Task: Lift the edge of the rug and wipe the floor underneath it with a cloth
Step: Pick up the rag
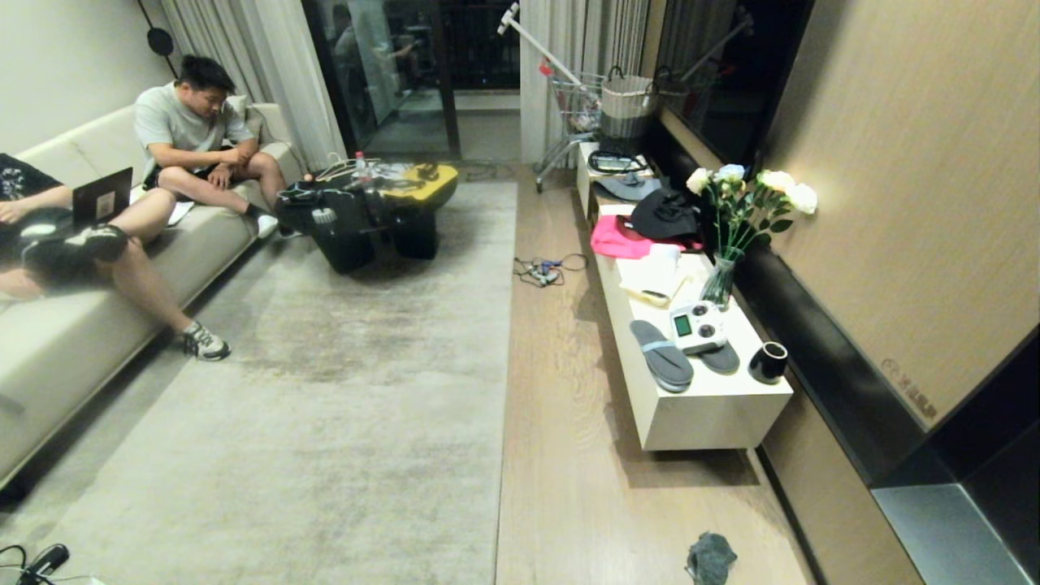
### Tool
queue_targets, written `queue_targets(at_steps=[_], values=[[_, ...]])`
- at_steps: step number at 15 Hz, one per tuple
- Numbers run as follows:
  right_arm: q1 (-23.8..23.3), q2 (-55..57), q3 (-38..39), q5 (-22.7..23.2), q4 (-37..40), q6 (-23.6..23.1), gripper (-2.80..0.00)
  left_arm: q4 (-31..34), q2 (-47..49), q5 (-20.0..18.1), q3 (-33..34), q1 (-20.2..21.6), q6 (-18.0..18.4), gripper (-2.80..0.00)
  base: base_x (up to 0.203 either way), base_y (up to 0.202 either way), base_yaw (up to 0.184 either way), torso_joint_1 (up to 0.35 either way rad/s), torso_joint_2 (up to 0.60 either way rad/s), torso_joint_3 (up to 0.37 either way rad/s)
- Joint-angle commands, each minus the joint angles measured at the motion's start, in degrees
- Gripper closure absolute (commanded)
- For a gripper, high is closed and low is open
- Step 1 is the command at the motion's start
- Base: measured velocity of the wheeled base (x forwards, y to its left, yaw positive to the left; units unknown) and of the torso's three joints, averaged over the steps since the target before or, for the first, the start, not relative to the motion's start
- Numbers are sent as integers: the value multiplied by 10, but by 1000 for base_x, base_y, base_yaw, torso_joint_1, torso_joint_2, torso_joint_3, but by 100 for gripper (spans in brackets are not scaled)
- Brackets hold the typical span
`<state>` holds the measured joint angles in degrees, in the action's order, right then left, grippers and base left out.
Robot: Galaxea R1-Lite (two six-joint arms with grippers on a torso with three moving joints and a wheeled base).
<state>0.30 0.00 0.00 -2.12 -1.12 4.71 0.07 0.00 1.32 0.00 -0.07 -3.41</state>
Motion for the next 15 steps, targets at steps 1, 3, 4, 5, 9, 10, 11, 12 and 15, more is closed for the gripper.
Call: queue_targets(at_steps=[1,3,4,5,9,10,11,12,15], values=[[0,1,0,0,0,0,0,0,1,0,0,0,0,0,0,0,0,0,0,0],[0,1,0,0,0,0,0,0,1,0,0,0,-1,0,0,0,0,0,0,0],[0,1,0,0,0,0,0,0,1,0,0,0,0,0,0,0,0,0,0,0],[0,1,0,0,0,0,0,0,1,0,0,0,0,0,0,0,0,0,0,0],[0,1,0,0,0,0,0,0,0,0,0,0,0,0,0,0,0,0,0,0],[0,1,0,0,0,0,0,0,1,1,0,0,0,0,0,0,0,0,0,0],[0,1,0,0,0,0,0,0,1,0,0,0,0,0,0,0,0,0,0,0],[0,1,0,0,0,0,0,0,0,0,0,0,0,0,0,0,0,0,0,0],[0,1,0,0,0,0,0,0,1,1,0,0,0,0,0,0,0,0,0,0]])
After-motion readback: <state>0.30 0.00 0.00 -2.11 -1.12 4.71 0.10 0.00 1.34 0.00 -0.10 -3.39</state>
